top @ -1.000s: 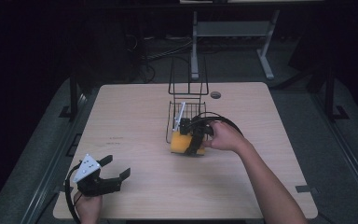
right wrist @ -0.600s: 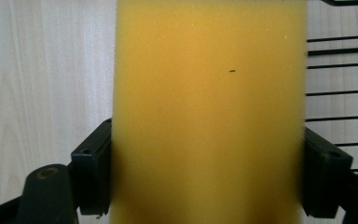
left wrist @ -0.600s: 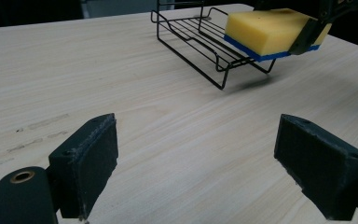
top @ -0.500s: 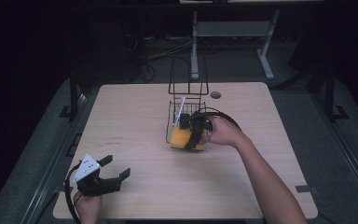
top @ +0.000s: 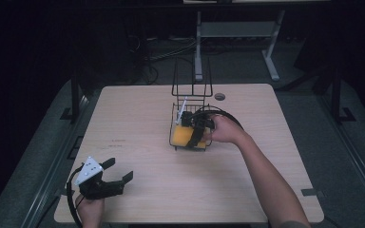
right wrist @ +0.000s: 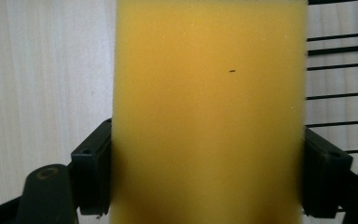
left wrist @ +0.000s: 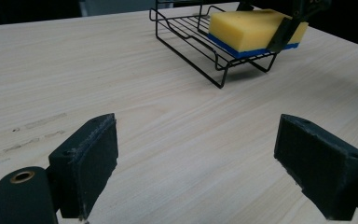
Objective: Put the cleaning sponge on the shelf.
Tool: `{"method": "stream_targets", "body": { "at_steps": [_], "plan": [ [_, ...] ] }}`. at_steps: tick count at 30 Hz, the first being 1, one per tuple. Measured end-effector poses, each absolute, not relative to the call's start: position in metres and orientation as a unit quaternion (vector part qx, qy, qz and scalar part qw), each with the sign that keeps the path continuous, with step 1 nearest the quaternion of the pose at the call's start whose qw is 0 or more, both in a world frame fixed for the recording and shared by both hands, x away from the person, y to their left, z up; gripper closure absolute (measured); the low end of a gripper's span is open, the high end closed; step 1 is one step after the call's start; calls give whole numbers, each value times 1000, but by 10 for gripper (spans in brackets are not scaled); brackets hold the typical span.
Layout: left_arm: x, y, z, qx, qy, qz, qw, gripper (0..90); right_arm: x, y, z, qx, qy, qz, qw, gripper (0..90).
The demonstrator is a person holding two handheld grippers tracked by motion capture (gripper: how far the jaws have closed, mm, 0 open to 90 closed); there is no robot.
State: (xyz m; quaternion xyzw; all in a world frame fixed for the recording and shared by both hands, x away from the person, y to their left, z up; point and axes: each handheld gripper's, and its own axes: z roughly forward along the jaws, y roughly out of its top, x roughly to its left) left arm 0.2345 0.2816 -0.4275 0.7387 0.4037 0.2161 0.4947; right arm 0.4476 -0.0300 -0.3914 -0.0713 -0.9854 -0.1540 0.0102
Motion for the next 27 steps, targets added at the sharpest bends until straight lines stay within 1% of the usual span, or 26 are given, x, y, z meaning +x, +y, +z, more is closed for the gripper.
{"method": "stream_targets", "body": {
  "at_steps": [9, 15, 17, 19, 27],
  "plan": [
    [234, 283, -427, 736, 404, 217, 497, 128, 458, -26, -394, -68, -987, -142, 5, 215],
    [236, 281, -428, 739, 402, 213, 496, 128, 469, -30, -396, -80, -987, -142, 12, 215],
    [235, 280, -428, 740, 401, 214, 495, 128, 472, -31, -396, -80, -988, -130, 3, 215],
    [235, 280, -428, 740, 402, 214, 496, 128, 474, -30, -395, -83, -986, -142, 10, 215],
    [236, 281, -428, 739, 403, 214, 497, 128, 482, -25, -401, -83, -985, -152, 11, 214]
  ]
}}
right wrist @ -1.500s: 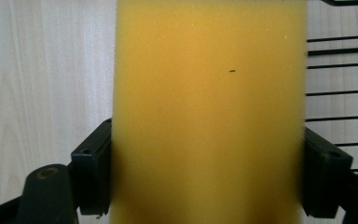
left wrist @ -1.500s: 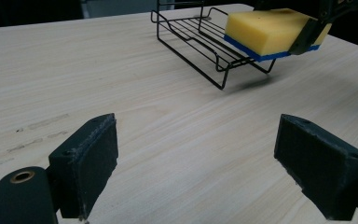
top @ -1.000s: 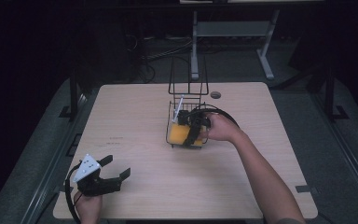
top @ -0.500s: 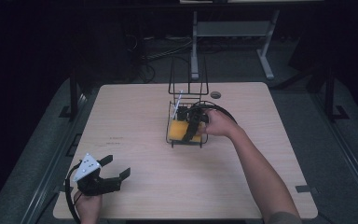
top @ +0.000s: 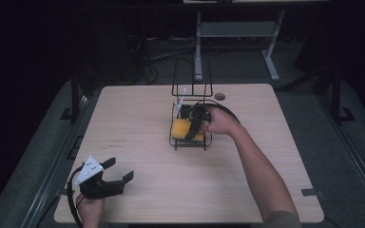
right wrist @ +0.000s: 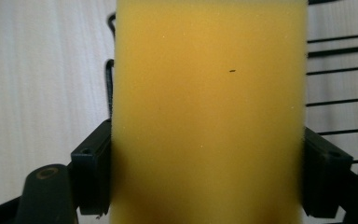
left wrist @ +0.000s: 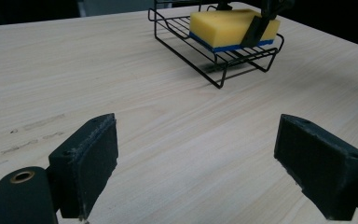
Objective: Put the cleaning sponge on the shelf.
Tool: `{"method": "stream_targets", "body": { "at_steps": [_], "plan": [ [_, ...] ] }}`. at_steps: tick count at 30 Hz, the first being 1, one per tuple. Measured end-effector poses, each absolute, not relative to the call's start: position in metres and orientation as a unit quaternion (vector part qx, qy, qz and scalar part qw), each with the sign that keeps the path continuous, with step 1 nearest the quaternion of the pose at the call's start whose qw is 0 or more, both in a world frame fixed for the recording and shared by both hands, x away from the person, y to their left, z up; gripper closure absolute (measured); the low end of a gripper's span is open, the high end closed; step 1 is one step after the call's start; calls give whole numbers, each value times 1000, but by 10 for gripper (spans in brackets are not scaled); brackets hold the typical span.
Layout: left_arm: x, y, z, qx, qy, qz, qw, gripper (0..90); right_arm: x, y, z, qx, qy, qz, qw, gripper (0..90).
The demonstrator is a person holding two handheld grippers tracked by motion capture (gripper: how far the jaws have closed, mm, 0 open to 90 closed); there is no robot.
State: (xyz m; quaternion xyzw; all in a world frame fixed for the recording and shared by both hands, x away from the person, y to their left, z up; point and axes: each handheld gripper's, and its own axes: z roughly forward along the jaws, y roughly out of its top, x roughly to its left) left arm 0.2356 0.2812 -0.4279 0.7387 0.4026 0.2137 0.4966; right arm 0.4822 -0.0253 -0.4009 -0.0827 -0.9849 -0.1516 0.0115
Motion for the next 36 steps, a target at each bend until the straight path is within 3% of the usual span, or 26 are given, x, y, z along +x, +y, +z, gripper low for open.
{"method": "stream_targets", "body": {
  "at_steps": [21, 36],
  "plan": [
    [236, 283, -428, 736, 405, 210, 501, 128, 488, -26, -415, -92, -985, -146, 12, 177],
    [235, 283, -427, 735, 403, 211, 502, 128, 485, -26, -406, -92, -985, -147, 5, 161]
  ]
}}
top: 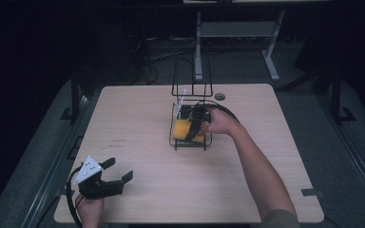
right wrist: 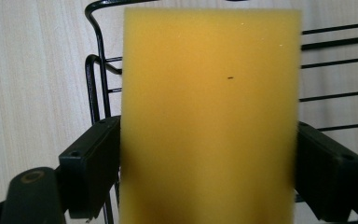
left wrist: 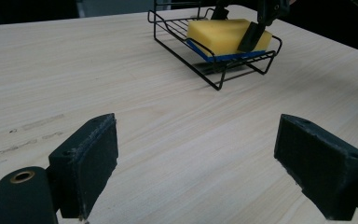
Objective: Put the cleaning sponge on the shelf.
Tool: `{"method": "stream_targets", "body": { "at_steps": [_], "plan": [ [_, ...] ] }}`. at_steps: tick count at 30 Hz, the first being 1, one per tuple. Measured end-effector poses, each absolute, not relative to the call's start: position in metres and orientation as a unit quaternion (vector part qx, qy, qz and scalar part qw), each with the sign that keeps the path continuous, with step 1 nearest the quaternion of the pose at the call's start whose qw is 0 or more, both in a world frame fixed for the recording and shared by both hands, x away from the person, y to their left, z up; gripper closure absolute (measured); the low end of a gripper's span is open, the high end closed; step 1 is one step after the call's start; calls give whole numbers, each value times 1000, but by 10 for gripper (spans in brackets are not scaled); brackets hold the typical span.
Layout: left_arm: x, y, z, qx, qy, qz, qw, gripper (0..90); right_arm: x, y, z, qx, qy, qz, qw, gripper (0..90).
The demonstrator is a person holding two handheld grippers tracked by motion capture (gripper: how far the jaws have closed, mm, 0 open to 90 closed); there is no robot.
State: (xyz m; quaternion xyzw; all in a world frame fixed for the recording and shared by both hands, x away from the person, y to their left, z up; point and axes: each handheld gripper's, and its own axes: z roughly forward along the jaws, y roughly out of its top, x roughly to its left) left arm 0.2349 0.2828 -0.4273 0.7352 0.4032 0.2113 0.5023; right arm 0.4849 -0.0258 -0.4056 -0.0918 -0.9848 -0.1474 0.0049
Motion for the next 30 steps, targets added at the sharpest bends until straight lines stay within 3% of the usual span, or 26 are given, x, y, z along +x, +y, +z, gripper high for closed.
{"method": "stream_targets", "body": {
  "at_steps": [30],
  "plan": [
    [234, 281, -427, 736, 402, 209, 503, 128, 473, -35, -381, -86, -985, -151, -16, 162]
  ]
}}
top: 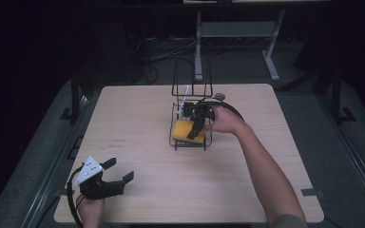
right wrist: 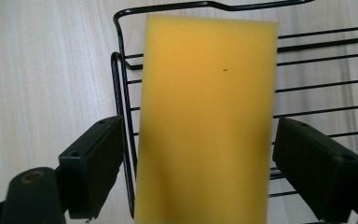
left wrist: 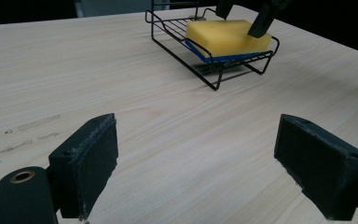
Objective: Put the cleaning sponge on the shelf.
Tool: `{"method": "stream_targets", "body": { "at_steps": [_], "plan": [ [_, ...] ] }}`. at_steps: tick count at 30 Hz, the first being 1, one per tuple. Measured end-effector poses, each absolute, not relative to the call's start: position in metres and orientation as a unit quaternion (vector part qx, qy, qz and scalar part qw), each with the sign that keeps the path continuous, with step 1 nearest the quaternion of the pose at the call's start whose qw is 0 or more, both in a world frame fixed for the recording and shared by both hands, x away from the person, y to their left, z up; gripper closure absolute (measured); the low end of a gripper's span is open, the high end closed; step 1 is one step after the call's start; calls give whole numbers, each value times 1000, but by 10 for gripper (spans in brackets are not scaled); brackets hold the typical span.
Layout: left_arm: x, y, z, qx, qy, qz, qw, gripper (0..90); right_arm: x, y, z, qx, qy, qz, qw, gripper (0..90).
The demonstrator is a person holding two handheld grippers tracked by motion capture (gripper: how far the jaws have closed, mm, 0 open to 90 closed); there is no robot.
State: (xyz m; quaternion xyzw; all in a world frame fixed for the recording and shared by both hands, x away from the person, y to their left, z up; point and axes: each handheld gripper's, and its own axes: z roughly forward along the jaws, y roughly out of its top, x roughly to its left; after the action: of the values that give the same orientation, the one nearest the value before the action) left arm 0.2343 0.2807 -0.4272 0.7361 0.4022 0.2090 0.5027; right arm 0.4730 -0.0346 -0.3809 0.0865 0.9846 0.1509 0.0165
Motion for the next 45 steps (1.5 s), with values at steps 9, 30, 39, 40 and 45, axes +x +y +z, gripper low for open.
{"method": "stream_targets", "body": {
  "at_steps": [9, 30, 39, 40, 45],
  "plan": [
    [234, 280, -427, 737, 401, 208, 503, 128, 468, -34, -376, 81, 985, 150, 17, 163],
    [233, 280, -427, 737, 400, 210, 503, 128, 447, -21, -372, 53, 989, 135, 22, 163],
    [233, 280, -427, 735, 402, 209, 505, 128, 436, -19, -379, 51, 990, 133, 13, 163],
    [233, 280, -427, 735, 402, 209, 505, 128, 434, -20, -380, 55, 989, 134, 16, 163],
    [233, 280, -427, 734, 403, 209, 505, 128, 431, -18, -379, 48, 990, 132, 15, 163]
  ]
}}
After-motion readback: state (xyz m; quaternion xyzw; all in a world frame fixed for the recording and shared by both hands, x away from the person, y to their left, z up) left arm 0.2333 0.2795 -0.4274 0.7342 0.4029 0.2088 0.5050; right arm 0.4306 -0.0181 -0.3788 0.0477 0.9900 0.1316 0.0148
